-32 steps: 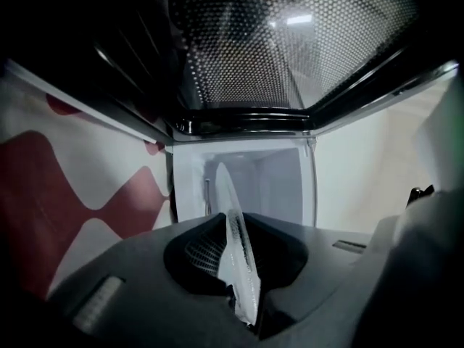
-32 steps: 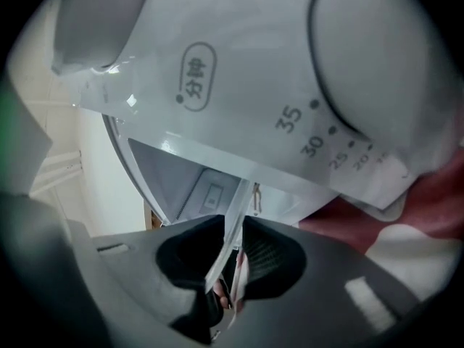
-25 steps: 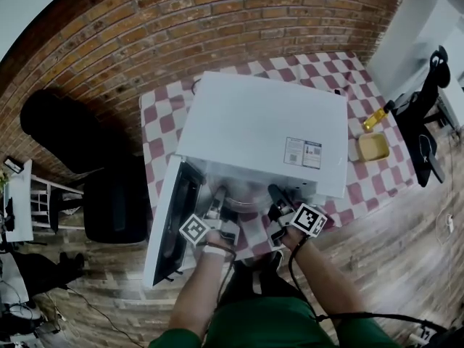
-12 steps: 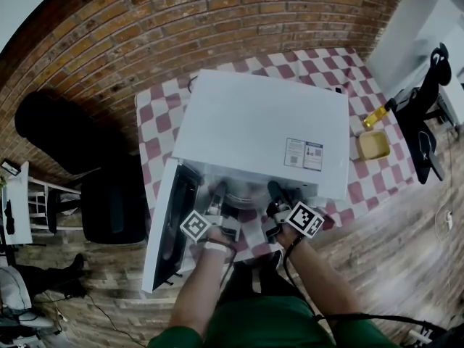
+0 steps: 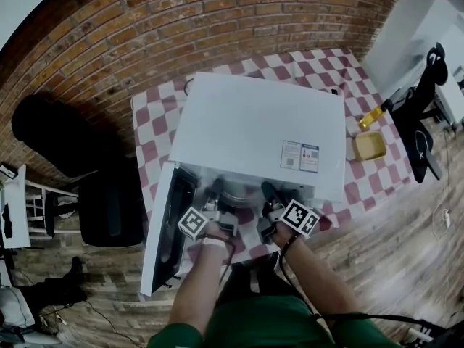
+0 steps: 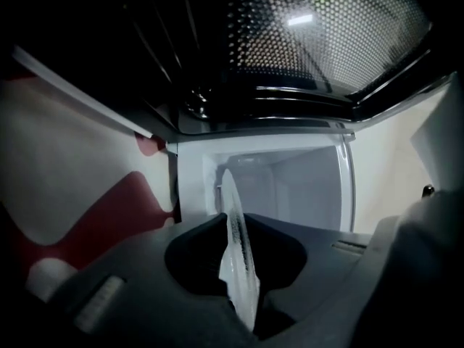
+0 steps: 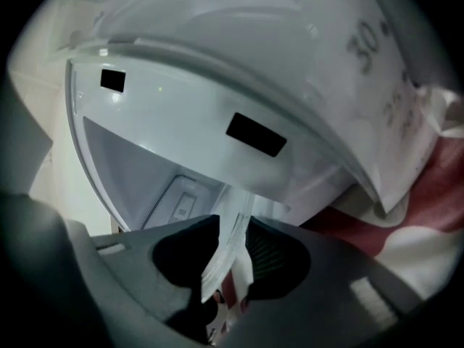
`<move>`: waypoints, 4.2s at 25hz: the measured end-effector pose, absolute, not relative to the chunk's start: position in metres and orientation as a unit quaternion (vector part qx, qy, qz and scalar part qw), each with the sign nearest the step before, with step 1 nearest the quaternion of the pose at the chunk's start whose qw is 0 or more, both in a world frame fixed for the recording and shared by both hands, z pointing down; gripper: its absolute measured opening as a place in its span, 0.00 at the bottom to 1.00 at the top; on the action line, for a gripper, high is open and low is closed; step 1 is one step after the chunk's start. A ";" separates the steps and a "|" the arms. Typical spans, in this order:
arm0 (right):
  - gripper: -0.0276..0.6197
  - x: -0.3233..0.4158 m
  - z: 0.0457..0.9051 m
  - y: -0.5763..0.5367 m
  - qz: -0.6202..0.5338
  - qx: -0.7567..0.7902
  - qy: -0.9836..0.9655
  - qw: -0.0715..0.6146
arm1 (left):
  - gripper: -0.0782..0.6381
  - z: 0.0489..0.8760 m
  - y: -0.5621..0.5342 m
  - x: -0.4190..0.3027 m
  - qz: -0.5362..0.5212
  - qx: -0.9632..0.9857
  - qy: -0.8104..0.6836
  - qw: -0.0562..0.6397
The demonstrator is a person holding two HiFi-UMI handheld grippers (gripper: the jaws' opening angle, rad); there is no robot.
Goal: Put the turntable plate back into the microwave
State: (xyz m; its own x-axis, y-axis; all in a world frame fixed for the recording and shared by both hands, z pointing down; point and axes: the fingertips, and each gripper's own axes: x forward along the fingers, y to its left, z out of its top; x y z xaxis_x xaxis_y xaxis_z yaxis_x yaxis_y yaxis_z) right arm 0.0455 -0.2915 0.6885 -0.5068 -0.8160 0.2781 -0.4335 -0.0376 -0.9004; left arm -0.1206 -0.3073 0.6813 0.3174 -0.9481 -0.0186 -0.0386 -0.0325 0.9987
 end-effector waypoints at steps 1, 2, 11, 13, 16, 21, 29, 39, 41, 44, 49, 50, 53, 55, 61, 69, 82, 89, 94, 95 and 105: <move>0.24 0.045 0.688 -0.290 -0.555 -0.464 0.668 0.174 | 0.18 0.684 -0.308 -0.122 -0.403 0.593 -0.422 0.555; 0.26 0.044 0.687 -0.289 -0.560 -0.464 0.663 0.177 | 0.18 0.687 -0.308 -0.123 -0.395 0.595 -0.428 0.554; 0.40 0.016 0.691 -0.252 -0.598 -0.434 0.657 0.147 | 0.17 0.701 -0.312 -0.126 -0.379 0.587 -0.449 0.558; 0.39 0.008 0.691 -0.244 -0.602 -0.426 0.661 0.138 | 0.17 0.703 -0.312 -0.126 -0.376 0.586 -0.450 0.559; 0.31 0.007 0.696 -0.239 -0.609 -0.429 0.653 0.134 | 0.17 0.705 -0.312 -0.125 -0.366 0.589 -0.452 0.561; 0.16 0.011 0.705 -0.237 -0.627 -0.434 0.633 0.137 | 0.18 0.706 -0.312 -0.124 -0.350 0.598 -0.451 0.563; 0.12 0.019 0.705 -0.247 -0.632 -0.449 0.605 0.184 | 0.30 0.696 -0.312 -0.118 -0.302 0.633 -0.445 0.557; 0.11 0.022 0.705 -0.260 -0.632 -0.466 0.586 0.199 | 0.37 0.702 -0.281 -0.091 -0.236 0.663 -0.433 0.564; 0.11 0.025 0.704 -0.263 -0.630 -0.470 0.583 0.203 | 0.37 0.701 -0.277 -0.094 -0.235 0.660 -0.435 0.566; 0.11 0.032 0.704 -0.268 -0.626 -0.478 0.579 0.209 | 0.35 0.700 -0.273 -0.099 -0.246 0.646 -0.441 0.573; 0.11 0.036 0.704 -0.277 -0.619 -0.481 0.585 0.205 | 0.20 0.704 -0.269 -0.101 -0.225 0.637 -0.458 0.578; 0.11 0.037 0.704 -0.278 -0.619 -0.482 0.585 0.205 | 0.19 0.705 -0.268 -0.101 -0.220 0.633 -0.461 0.581; 0.11 0.037 0.703 -0.282 -0.618 -0.483 0.584 0.206 | 0.18 0.704 -0.268 -0.100 -0.217 0.623 -0.467 0.589; 0.11 0.037 0.703 -0.284 -0.618 -0.483 0.584 0.209 | 0.17 0.704 -0.271 -0.101 -0.221 0.618 -0.469 0.591; 0.14 0.032 0.699 -0.286 -0.602 -0.478 0.612 0.186 | 0.16 0.701 -0.284 -0.104 -0.245 0.599 -0.473 0.597; 0.13 0.004 0.701 -0.265 -0.607 -0.461 0.637 0.121 | 0.16 0.704 -0.290 -0.111 -0.256 0.593 -0.480 0.594; 0.12 0.017 0.693 -0.287 -0.596 -0.482 0.628 0.135 | 0.16 0.696 -0.304 -0.100 -0.228 0.616 -0.465 0.594; 0.12 0.017 0.696 -0.293 -0.591 -0.485 0.632 0.128 | 0.16 0.698 -0.311 -0.098 -0.214 0.620 -0.469 0.591; 0.12 0.023 0.695 -0.304 -0.584 -0.498 0.627 0.128 | 0.16 0.697 -0.317 -0.093 -0.193 0.635 -0.465 0.586; 0.12 0.023 0.695 -0.304 -0.583 -0.500 0.628 0.127 | 0.16 0.697 -0.317 -0.092 -0.191 0.637 -0.464 0.586; 0.14 0.017 0.694 -0.293 -0.581 -0.488 0.640 0.121 | 0.16 0.700 -0.304 -0.089 -0.194 0.634 -0.465 0.586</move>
